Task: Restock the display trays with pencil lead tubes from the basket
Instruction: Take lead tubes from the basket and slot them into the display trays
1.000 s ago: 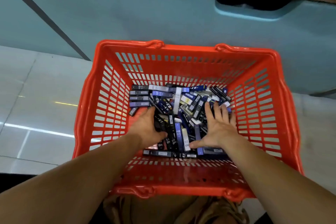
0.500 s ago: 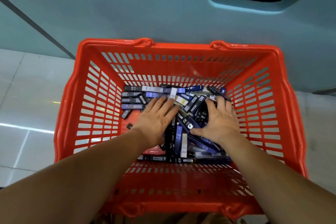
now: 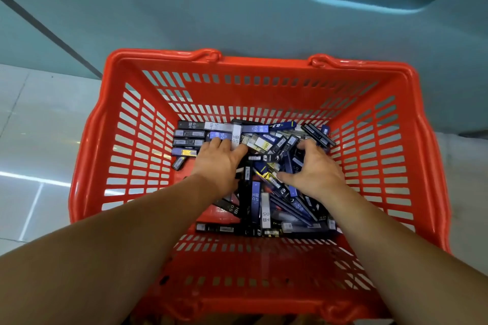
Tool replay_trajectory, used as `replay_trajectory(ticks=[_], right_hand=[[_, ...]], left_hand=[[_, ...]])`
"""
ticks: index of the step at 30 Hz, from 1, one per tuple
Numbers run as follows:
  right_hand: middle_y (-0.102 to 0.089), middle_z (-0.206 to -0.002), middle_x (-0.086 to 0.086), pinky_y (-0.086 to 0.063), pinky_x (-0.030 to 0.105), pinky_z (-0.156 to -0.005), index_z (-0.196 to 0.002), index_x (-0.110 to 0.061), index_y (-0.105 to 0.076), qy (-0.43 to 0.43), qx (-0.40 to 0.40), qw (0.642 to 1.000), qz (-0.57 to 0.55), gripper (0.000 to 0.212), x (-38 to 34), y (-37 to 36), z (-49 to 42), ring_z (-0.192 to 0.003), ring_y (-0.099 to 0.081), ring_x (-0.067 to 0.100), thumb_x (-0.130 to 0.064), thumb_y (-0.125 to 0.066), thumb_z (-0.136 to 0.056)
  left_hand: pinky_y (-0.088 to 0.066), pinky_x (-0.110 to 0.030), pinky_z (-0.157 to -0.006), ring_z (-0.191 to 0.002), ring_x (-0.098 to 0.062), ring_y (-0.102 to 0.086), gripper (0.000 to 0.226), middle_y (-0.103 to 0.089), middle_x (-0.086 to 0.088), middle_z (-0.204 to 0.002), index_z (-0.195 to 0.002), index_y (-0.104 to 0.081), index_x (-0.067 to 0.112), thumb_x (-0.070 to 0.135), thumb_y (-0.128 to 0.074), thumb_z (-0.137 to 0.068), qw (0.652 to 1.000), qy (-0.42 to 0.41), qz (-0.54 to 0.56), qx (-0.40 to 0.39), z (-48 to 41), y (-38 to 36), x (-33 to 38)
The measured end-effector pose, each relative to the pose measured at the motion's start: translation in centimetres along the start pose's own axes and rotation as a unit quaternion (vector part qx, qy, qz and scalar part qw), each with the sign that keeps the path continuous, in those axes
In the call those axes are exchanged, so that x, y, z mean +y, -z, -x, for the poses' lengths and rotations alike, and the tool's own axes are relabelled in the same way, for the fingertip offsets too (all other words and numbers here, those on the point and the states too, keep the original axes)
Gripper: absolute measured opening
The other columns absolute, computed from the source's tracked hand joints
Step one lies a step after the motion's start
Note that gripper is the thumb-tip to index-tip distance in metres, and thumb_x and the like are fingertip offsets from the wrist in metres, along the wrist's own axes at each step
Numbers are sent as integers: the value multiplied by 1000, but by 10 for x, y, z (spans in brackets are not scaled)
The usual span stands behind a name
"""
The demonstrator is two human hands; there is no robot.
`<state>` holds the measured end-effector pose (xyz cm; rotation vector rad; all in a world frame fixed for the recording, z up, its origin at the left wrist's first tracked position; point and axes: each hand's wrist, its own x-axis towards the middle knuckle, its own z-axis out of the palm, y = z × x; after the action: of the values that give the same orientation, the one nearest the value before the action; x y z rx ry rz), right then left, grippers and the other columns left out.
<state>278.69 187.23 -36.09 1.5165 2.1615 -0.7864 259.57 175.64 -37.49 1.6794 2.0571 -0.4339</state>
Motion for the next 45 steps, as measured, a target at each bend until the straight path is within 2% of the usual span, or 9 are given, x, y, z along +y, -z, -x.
replay_trajectory(ticks=[9,15,19,24,28,33,38,42,45], right_hand=[[-61,-93,-4,-46,31,-59,-146,-31,-26,-57,-4,994,-89,81,-6,-7,-2,-77,-66,25,-45,-79,-85],[-57,-137,10,-52,38,-83,-155,-23,-24,-35,-33,989,-139,91,-19,-9,-3,-107,-62,29,-26,-81,-84],[-59,-116,4,-46,33,-72,-150,-24,-27,-43,-30,987,-152,85,-24,-13,-7,-97,-63,27,-22,-79,-82],[-58,-106,1,-44,32,-62,-142,-24,-26,-71,-9,990,-124,78,-30,-15,-9,-94,-60,25,-15,-74,-81],[-56,-111,2,-50,37,-71,-140,-24,-28,-54,11,994,-92,71,-31,-18,-8,-96,-60,26,-16,-74,-86],[-58,-112,7,-51,36,-73,-138,-25,-30,-38,14,990,-136,58,-24,-18,-6,-96,-63,29,-10,-63,-92],[-58,-113,5,-42,27,-61,-143,-22,-31,-36,-18,972,-231,54,-21,-8,-4,-93,-59,17,-3,-55,-98],[-60,-130,8,-51,37,-86,-151,-26,-28,-62,-20,940,-335,65,-21,3,-3,-112,-60,22,-4,-57,-97],[-61,-136,11,-52,36,-91,-161,-25,-16,-80,-27,906,-414,77,-23,14,3,-121,-62,27,-4,-59,-100]], left_hand=[[-53,-40,-89,-94,-21,-53,65,-52,-3,-114,-146,-37,34,51,-69,-91,983,35,177,-42,-4,-4,-12],[-58,-37,-80,-94,-21,-62,67,-57,2,-110,-138,-45,32,49,-79,-83,961,54,271,-31,-5,-6,-17],[-58,-36,-87,-107,-23,-64,74,-63,-1,-128,-148,-42,28,48,-78,-86,945,50,323,-3,-3,-2,-19],[-49,-25,-66,-85,-15,-64,56,-61,-2,-121,-138,-48,25,39,-77,-91,894,67,444,4,-1,3,-20],[-54,-31,-75,-97,-23,-66,57,-59,2,-118,-141,-45,25,40,-73,-94,870,84,487,-2,0,4,-22],[-62,-44,-74,-83,-27,-68,30,-70,-11,-101,-114,-57,25,35,-76,-93,789,111,604,20,-4,2,-23],[-52,-19,-63,-80,-13,-63,32,-71,-2,-102,-124,-57,22,38,-68,-98,764,105,635,46,-1,11,-19],[-51,-28,-84,-101,-18,-66,41,-71,-1,-113,-129,-57,19,45,-64,-99,752,108,648,53,11,13,-14],[-47,-19,-81,-96,-6,-65,32,-70,8,-106,-123,-60,17,39,-65,-100,738,105,663,73,21,15,-12]])
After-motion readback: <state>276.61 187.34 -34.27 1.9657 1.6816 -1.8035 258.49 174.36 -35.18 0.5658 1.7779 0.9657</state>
